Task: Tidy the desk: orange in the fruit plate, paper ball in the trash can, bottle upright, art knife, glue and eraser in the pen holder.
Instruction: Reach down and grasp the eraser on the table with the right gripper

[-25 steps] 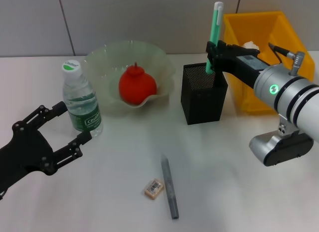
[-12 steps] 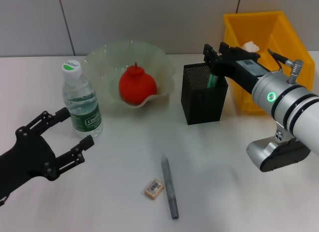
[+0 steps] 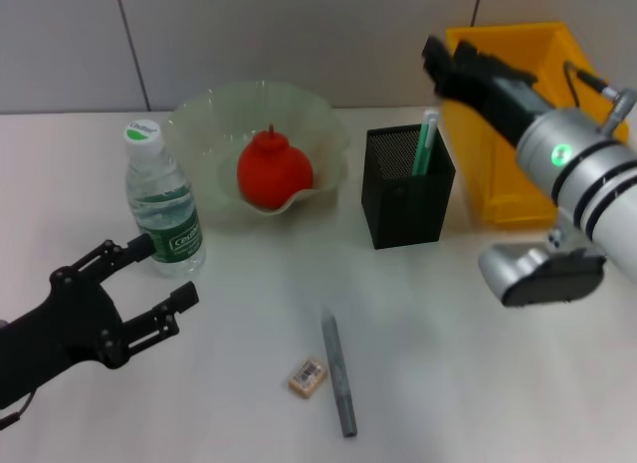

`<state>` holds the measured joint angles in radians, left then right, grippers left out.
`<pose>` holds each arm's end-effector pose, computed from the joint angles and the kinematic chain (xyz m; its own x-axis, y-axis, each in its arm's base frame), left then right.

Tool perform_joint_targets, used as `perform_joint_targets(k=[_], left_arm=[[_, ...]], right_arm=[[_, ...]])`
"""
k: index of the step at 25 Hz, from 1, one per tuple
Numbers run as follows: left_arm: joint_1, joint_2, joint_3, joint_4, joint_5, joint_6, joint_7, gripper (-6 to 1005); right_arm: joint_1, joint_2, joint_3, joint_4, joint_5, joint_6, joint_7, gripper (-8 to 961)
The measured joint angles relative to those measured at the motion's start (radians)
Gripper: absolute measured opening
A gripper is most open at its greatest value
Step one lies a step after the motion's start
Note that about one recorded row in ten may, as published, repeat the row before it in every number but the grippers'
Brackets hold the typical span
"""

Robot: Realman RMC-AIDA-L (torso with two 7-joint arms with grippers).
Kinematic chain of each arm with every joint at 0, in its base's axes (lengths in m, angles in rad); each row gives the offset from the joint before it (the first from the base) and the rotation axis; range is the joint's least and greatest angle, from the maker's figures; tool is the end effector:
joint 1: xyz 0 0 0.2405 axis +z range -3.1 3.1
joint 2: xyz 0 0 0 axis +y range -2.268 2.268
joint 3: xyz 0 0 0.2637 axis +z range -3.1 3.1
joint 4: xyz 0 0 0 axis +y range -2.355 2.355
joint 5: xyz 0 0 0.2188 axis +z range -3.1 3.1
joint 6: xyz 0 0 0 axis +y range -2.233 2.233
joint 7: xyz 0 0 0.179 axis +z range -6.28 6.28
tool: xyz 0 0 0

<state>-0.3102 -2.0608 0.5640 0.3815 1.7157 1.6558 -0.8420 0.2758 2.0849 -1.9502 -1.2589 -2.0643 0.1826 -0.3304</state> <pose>-0.3118 0.2857 -0.0216 0.6806 0.0779 0.7285 0.4870 -0.7910 -0.3704 0.1569 0.4228 -0.0411 -0.4234 0.1937 0.8850 0.8891 0.2761 0.3650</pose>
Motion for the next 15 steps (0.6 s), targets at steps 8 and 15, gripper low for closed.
perform_joint_targets(k=[8, 15], left_arm=[[-0.005, 0.004, 0.014, 0.009, 0.001, -0.005, -0.047, 811], [-0.005, 0.015, 0.023, 0.053, 0.042, 0.016, -0.120, 811]], right_arm=[[0.056, -0.003, 0.049, -0.080, 0.006, 0.009, 0.570, 377], [0.080, -0.003, 0.070, -0.109, 0.003, 0.024, 1.173, 376]])
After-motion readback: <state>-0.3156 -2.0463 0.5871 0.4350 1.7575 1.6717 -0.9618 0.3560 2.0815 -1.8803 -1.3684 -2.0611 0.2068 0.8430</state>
